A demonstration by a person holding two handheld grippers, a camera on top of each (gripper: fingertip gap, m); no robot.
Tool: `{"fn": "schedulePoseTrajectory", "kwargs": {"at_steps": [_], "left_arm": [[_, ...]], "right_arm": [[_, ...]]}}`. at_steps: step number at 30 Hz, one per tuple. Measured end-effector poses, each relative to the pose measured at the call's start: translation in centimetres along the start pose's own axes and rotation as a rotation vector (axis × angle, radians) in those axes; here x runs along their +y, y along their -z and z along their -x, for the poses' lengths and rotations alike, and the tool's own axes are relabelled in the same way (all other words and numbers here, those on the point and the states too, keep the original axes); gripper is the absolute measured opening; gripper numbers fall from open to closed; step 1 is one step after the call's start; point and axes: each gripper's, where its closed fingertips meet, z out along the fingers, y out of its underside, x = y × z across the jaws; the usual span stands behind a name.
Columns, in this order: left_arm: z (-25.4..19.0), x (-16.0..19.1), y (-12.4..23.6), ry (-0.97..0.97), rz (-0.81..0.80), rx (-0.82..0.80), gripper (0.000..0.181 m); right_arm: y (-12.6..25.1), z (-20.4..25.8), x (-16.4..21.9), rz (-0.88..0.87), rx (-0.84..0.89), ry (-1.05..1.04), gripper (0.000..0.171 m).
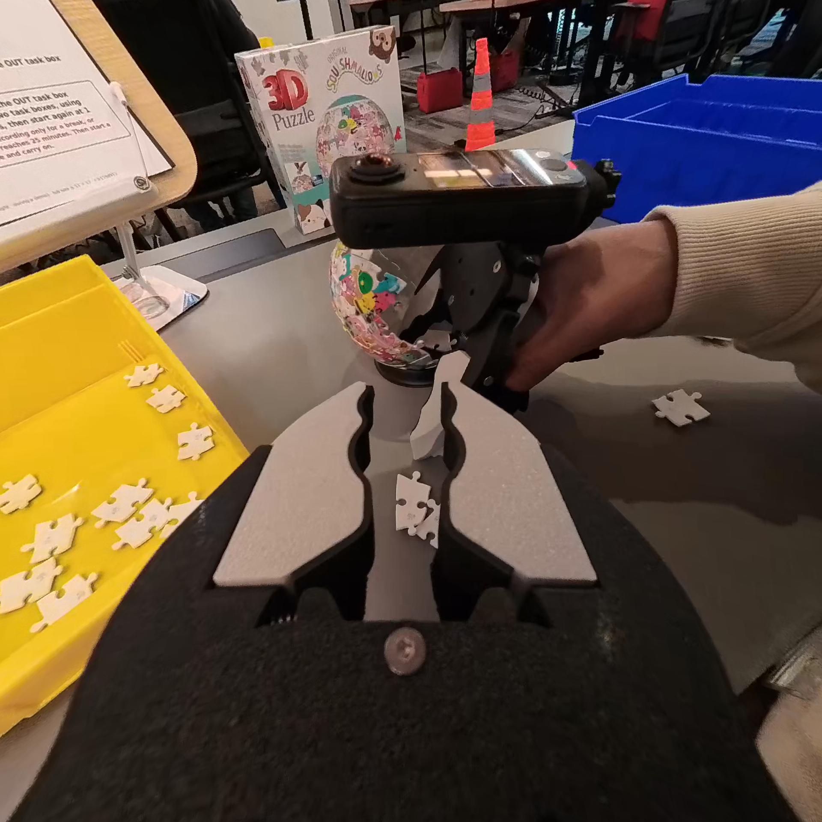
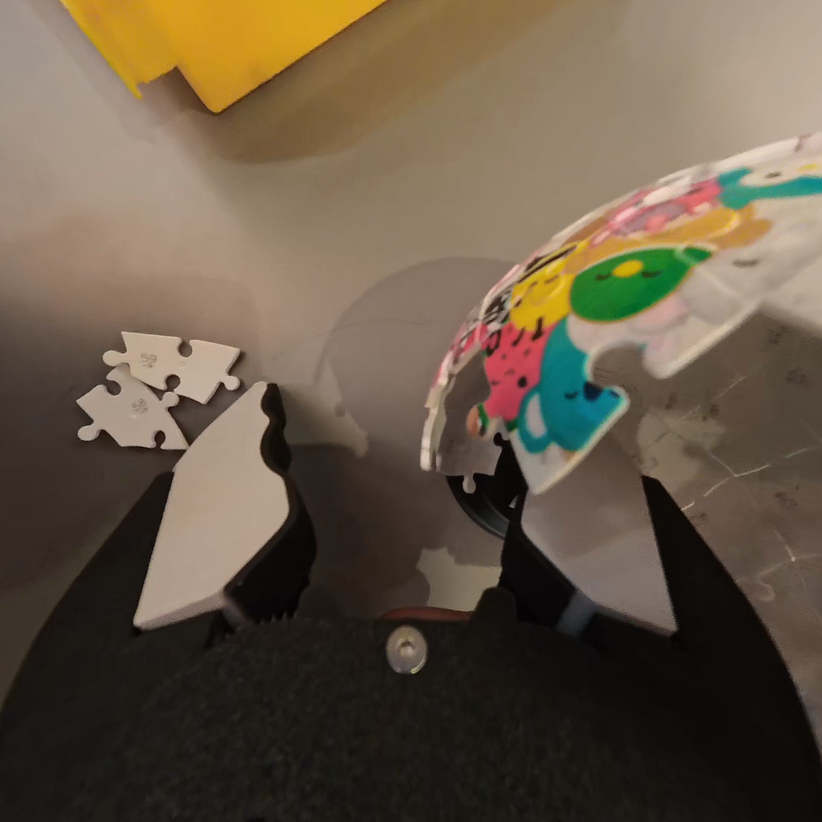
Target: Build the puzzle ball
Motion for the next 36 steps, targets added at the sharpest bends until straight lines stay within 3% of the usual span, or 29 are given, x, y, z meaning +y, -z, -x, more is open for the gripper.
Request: {"fn": "schedulePoseTrajectory", "kwargs": {"at_steps": [16,27,36], "left_arm": [[-0.1,-0.3,-0.1,0.015,-0.007,0.011,0.028],[-0.1,-0.7,0.1,0.013,-0.019,0.012,0.028],[-0.8,-1.1,0.2,0.022,-0.027,0.039,0.03]], "right_arm": [[-0.1,0.3,0.0,-0.037,-0.028,0.015,0.112],[0.2,0.4,0.1,0.002,-0.007,0.028,0.098],[4.7,0.8,0.3,-0.148,0.122,0.04,0.096]]}}
